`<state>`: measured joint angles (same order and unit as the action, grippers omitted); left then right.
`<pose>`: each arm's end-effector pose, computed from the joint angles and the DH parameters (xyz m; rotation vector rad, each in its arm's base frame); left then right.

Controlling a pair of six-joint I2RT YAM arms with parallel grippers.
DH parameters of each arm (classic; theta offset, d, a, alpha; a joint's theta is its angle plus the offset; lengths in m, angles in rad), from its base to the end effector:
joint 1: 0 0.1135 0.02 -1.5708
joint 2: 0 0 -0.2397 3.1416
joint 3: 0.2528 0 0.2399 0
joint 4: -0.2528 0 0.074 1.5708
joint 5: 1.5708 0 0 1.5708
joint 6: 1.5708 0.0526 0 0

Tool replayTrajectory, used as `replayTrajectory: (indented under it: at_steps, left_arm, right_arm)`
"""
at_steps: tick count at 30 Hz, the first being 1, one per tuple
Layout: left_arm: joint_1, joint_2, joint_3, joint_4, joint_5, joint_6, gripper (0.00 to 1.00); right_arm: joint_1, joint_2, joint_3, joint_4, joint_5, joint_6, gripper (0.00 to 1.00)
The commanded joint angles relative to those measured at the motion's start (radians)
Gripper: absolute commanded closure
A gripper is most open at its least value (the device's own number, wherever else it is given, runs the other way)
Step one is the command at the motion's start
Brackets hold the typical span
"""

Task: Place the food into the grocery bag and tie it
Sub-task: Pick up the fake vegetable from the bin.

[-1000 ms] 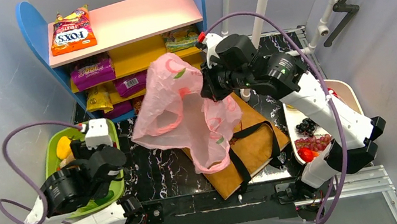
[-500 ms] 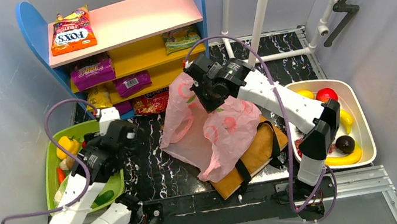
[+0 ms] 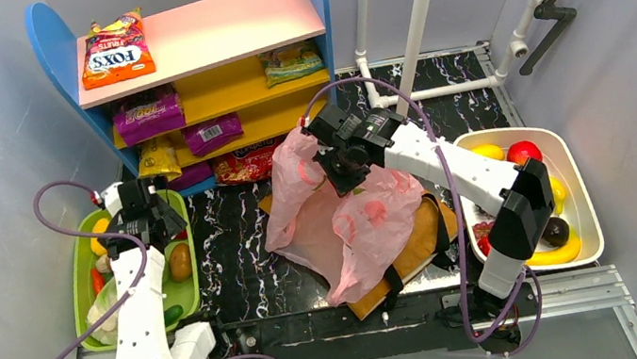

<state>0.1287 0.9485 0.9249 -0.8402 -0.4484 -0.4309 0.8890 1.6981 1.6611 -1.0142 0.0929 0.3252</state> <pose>0.1882 0.0474 0.2705 -0.8398 2.2061 0.3996 0.2228 0.2667 0.2929 -0.7050 2.5518 0.3003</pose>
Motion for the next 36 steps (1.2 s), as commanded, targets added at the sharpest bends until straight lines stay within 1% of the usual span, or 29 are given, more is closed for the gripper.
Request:
replayTrajectory:
  at_steps: [1, 3, 5, 7, 8, 12, 13, 16, 19, 23, 27, 36]
  left_arm:
    - [0.097, -0.022, -0.058, 0.079, -0.072, -0.106, 0.02]
    - [0.166, -0.029, -0.070, 0.071, -0.054, -0.215, 0.02]
    - [0.209, -0.036, -0.091, 0.073, -0.031, -0.299, 0.02]
    - [0.217, -0.031, -0.105, 0.054, -0.058, -0.384, 0.02]
    - [0.219, -0.025, -0.103, 0.044, -0.077, -0.403, 0.02]
    - [0.222, 0.004, -0.097, 0.012, -0.128, -0.476, 0.02]
    - [0.223, 0.014, -0.100, 0.010, -0.129, -0.495, 0.02]
    - [0.224, 0.044, -0.126, 0.037, -0.138, -0.528, 0.02]
    - [0.226, 0.092, -0.135, 0.024, -0.164, -0.574, 0.02]
    - [0.226, 0.179, -0.125, 0.006, -0.150, -0.659, 0.02]
    - [0.227, 0.254, -0.111, -0.013, -0.126, -0.709, 0.02]
    - [0.229, 0.306, -0.148, 0.033, -0.093, -0.756, 0.02]
  right_arm:
    - [-0.007, -0.045, -0.022, 0.054, -0.054, -0.011, 0.99]
    - [-0.007, -0.038, -0.026, 0.059, -0.068, -0.012, 0.99]
    - [-0.007, -0.031, -0.023, 0.059, -0.078, -0.012, 0.99]
    - [-0.007, -0.030, -0.021, 0.057, -0.085, -0.010, 0.99]
    - [-0.007, -0.031, -0.024, 0.056, -0.086, -0.011, 0.99]
    - [-0.007, -0.047, -0.047, 0.063, -0.086, -0.009, 0.99]
    - [-0.007, -0.048, -0.048, 0.063, -0.109, -0.008, 0.99]
    - [-0.008, -0.053, -0.046, 0.062, -0.120, -0.008, 0.99]
    - [-0.007, -0.062, -0.048, 0.059, -0.121, -0.009, 0.99]
    - [-0.007, -0.067, -0.053, 0.056, -0.129, -0.014, 0.99]
    - [-0.007, -0.076, -0.061, 0.050, -0.126, -0.022, 0.99]
    - [-0.007, -0.104, -0.093, 0.049, -0.122, -0.035, 0.99]
